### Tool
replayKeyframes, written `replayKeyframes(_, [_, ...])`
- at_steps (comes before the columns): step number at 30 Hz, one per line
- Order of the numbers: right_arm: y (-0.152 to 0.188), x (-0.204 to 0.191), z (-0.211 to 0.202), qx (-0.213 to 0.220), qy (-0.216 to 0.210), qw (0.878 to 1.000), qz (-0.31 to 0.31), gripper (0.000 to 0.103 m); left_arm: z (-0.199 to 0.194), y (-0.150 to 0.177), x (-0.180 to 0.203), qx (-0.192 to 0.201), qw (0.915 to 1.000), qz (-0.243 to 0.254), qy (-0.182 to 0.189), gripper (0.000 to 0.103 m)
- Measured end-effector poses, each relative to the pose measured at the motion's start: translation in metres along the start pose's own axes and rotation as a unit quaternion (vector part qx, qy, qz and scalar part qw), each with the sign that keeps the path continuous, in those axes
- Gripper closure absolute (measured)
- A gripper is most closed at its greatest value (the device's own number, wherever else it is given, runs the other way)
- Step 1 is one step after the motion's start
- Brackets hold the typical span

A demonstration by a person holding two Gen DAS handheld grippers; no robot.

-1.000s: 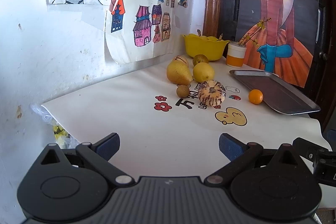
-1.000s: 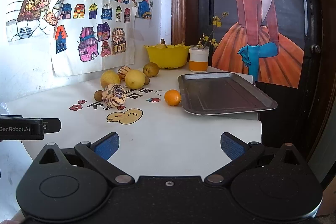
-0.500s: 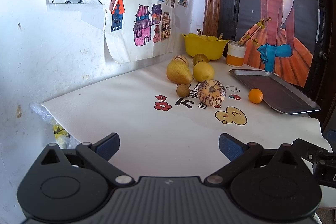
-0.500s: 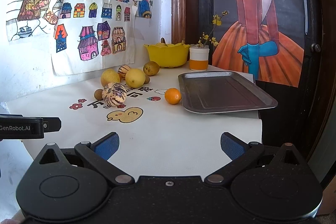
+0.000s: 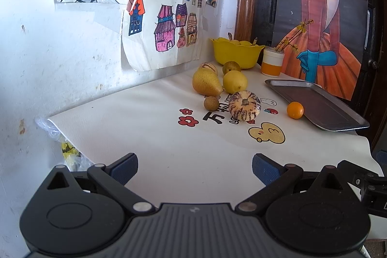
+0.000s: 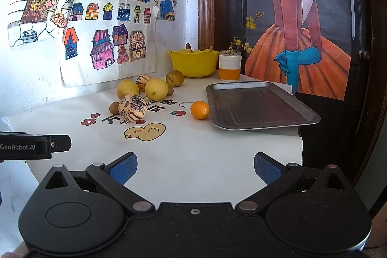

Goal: Organize fruits

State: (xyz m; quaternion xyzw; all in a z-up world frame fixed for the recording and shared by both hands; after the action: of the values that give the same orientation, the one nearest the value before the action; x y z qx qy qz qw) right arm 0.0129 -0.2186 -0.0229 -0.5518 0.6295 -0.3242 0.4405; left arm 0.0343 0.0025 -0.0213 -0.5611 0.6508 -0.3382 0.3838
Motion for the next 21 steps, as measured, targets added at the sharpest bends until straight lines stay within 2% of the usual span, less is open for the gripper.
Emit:
replayKeyframes(11, [-0.005,0.001,0.002,-0.009,-0.01,1.0,-0.007,0.001,0.004,-0.001,-0.003,-0.007,0.9999,-0.001,-0.009,0.0])
replayKeyframes(15, [-0.011,-0.003,0.009,-0.034,-0.04,0.998,-0.016,0.001,0.007,-0.01,-0.01,-0.003,0.9999,0.004,-0.011,0.0])
replayKeyframes(18, [-0.034,0.001,0.019,-0.066,-0.076,0.995,-0.007,0.001,0.014,-0.022,-0.017,-0.007,0.9999,0.009,-0.008,0.0])
replayKeyframes(21, [-0.065,-0.003,0.03,-0.079,-0.107,0.991,-0.021,0.001,0.025,-0.036,-0.024,-0.01,0.9999,0.011,0.005,0.0])
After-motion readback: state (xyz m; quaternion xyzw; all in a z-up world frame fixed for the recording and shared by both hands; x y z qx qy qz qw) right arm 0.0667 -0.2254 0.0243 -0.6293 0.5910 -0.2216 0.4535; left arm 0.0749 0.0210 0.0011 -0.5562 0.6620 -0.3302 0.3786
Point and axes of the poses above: each gripper's, at about its wrist camera, not at the fingertips, and z roughly the way its jaws point, x to its right, y to its underside, the point moved 4 cm from there along z, roughly the way its jaws point, and after that the axes turned 12 degrees about z, right-handed, at the moved point
